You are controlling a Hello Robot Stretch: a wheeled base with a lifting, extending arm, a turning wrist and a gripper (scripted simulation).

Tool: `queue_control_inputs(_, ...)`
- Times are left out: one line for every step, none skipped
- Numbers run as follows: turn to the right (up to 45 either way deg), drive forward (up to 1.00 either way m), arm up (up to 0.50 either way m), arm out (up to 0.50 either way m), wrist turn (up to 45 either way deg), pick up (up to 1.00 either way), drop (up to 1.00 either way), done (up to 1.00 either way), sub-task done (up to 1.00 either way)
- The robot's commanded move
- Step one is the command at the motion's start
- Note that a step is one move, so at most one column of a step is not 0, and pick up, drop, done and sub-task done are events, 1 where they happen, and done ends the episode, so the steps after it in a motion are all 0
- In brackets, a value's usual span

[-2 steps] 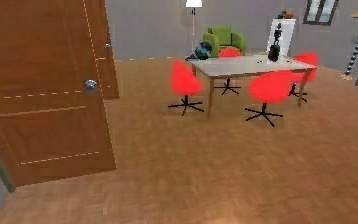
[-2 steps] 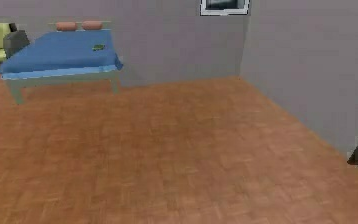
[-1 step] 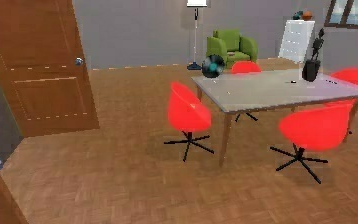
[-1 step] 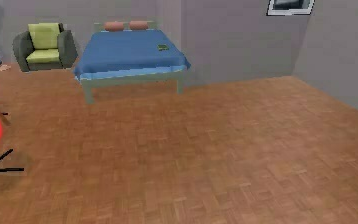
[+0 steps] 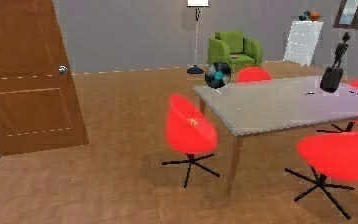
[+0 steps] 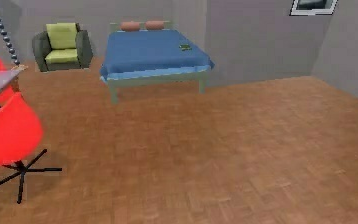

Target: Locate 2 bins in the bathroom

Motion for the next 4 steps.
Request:
queue_control_inputs(-9.0, 0.00, 0.00, 0.00, 0.0, 0.00, 0.00, 0.00, 0.00)
queue_control_inputs(0.0, 0.60, 0.00, 0.00, 0.0, 0.00, 0.00, 0.00, 0.00)
queue_control_inputs(-30.0, 0.00, 0.00, 0.00, 0.0, 0.00, 0.00, 0.00, 0.00)
queue_control_inputs(0.0, 0.65, 0.00, 0.00, 0.0, 0.00, 0.00, 0.00, 0.00)
